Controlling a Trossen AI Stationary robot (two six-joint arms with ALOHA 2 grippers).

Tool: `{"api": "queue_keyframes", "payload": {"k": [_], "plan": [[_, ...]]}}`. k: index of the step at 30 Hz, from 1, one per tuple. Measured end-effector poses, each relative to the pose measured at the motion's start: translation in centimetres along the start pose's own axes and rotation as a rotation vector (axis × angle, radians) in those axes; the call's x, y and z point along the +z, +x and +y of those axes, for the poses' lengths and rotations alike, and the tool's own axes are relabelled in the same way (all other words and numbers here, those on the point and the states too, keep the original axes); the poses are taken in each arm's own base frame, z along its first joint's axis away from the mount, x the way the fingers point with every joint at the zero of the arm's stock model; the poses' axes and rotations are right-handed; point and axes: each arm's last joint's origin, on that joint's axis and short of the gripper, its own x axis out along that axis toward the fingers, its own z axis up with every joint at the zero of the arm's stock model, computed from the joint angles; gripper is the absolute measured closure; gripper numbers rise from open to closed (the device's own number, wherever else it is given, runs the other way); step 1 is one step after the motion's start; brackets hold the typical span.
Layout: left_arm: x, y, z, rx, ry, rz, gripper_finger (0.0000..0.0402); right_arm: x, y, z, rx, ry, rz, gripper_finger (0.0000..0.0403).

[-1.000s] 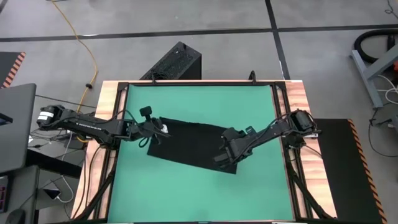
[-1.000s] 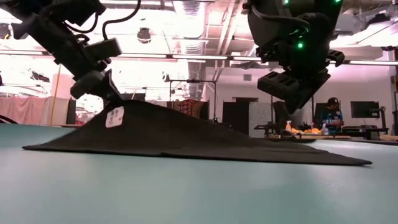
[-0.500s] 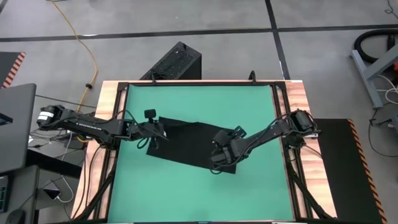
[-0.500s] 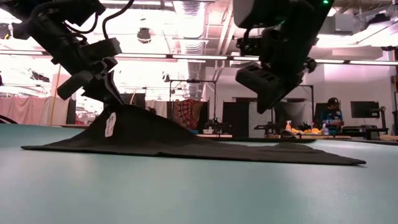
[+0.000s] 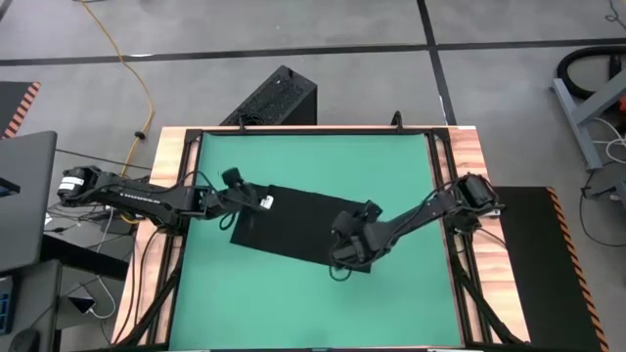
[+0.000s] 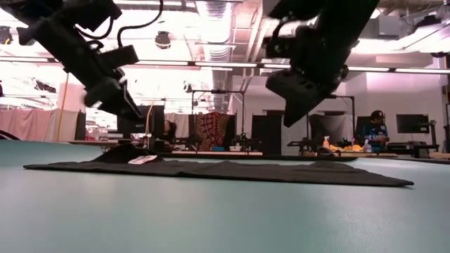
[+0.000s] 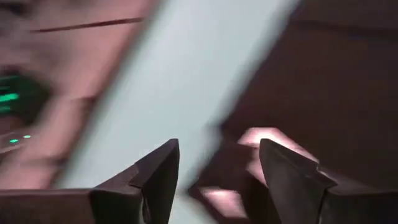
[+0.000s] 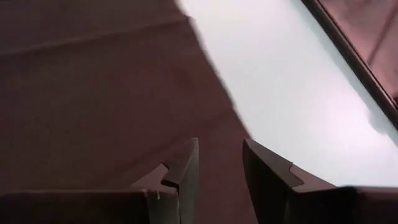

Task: Roll napkin
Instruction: Fold the black table napkin

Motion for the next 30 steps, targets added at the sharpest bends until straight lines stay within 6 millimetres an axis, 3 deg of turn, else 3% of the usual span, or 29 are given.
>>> {"api": "queue_keyframes", "payload": {"k": [3, 5, 11, 20, 30], "plan": [[0.2, -0.2, -0.9, -0.283, 0.023, -0.032, 0.0187, -0.1, -1.0, 1.2, 0.066, -0.125, -0.062, 0.0255], [0.3, -0.4, -1.3, -0.37, 0.038, -0.052, 0.0191, -0.3, -1.7, 2.0, 0.108, -0.206, -0.106, 0.0255], [0.2, 0.1, -0.8, -0.158, 0.11, -0.026, 0.0221, -0.5, -2.7, 3.0, 0.163, -0.247, -0.163, 0.0255], [-1.5, 3.5, -0.8, -0.157, 0.165, 0.154, 0.0318, -0.3, -2.4, 2.8, 0.154, -0.237, -0.154, 0.0255], [-3.0, 6.5, -0.7, 0.032, 0.219, 0.27, 0.0397, -0.1, -2.1, 2.7, 0.164, -0.229, -0.134, 0.0255]]}}
